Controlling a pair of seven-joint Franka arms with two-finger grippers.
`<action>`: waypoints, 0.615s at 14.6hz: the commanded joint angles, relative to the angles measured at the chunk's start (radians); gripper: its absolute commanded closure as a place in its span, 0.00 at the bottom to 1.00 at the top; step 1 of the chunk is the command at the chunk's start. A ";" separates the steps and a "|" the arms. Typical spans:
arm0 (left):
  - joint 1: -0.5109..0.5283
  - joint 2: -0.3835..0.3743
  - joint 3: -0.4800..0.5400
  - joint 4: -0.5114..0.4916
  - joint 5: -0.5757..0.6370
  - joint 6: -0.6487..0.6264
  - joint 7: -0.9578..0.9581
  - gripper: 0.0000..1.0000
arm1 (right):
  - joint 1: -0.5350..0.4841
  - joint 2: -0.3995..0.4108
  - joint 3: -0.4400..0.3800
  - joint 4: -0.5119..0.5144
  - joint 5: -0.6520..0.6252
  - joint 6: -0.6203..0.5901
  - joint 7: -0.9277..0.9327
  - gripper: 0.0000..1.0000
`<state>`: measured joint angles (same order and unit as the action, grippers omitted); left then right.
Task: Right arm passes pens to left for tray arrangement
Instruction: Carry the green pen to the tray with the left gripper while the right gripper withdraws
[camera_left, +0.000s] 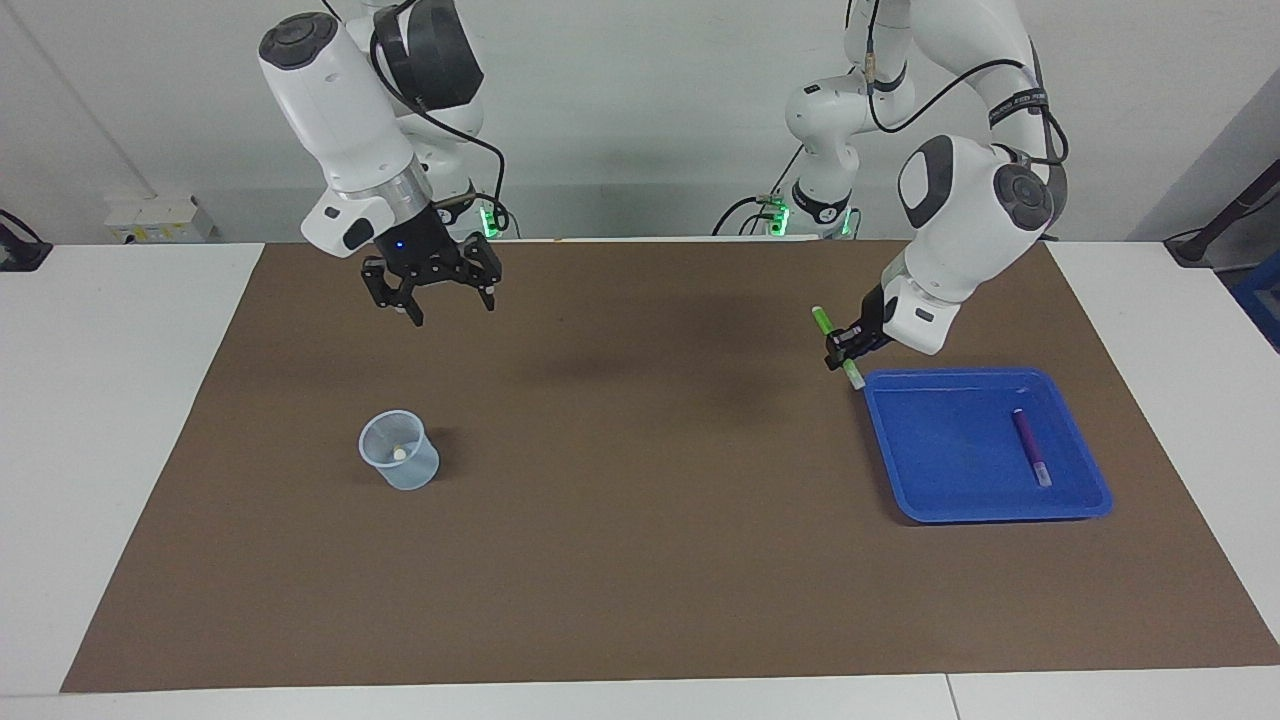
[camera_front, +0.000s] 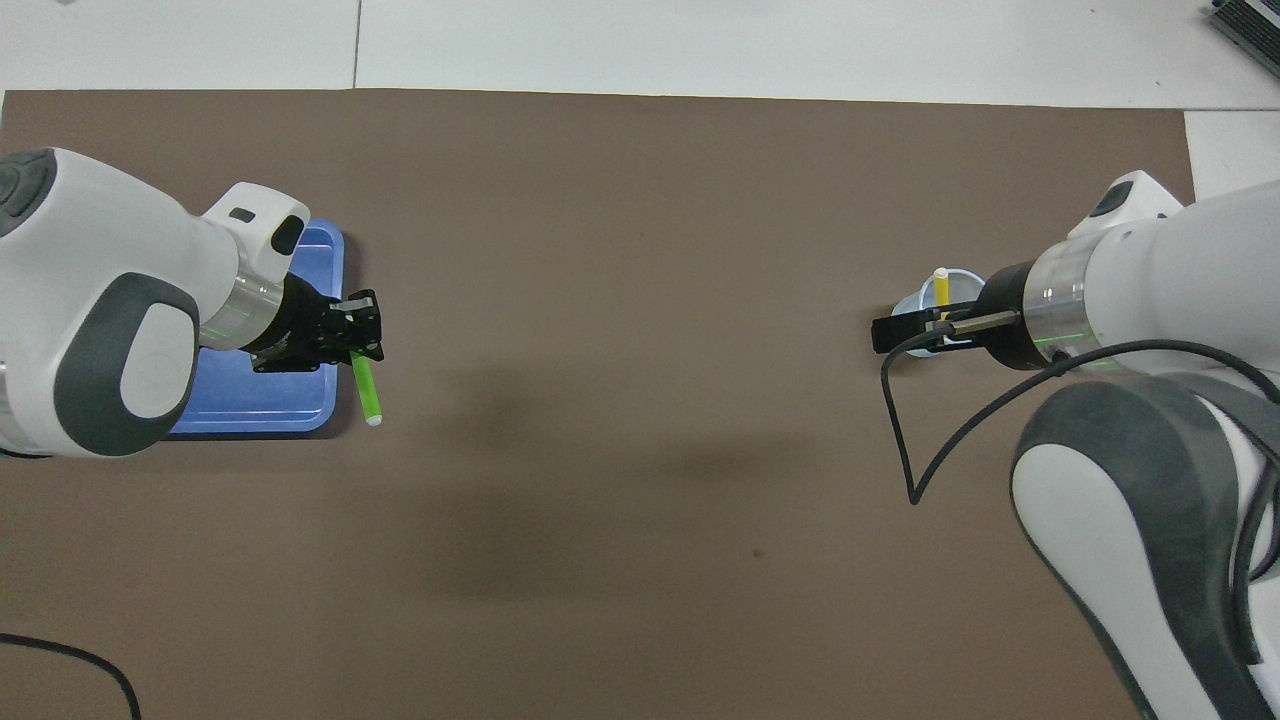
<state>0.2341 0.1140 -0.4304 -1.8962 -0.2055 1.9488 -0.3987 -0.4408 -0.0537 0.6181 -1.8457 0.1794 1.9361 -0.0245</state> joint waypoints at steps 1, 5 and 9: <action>0.051 -0.022 -0.004 -0.061 0.035 0.064 0.118 1.00 | -0.042 0.000 0.011 -0.039 -0.020 0.079 -0.139 0.00; 0.076 0.009 -0.002 -0.055 0.133 0.110 0.158 1.00 | -0.068 0.024 0.011 -0.086 -0.066 0.173 -0.296 0.05; 0.125 0.116 -0.002 0.002 0.273 0.157 0.256 1.00 | -0.091 0.130 0.011 -0.072 -0.072 0.260 -0.436 0.05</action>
<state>0.3225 0.1616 -0.4283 -1.9331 0.0175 2.0740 -0.2209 -0.5086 0.0191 0.6175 -1.9284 0.1297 2.1549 -0.3996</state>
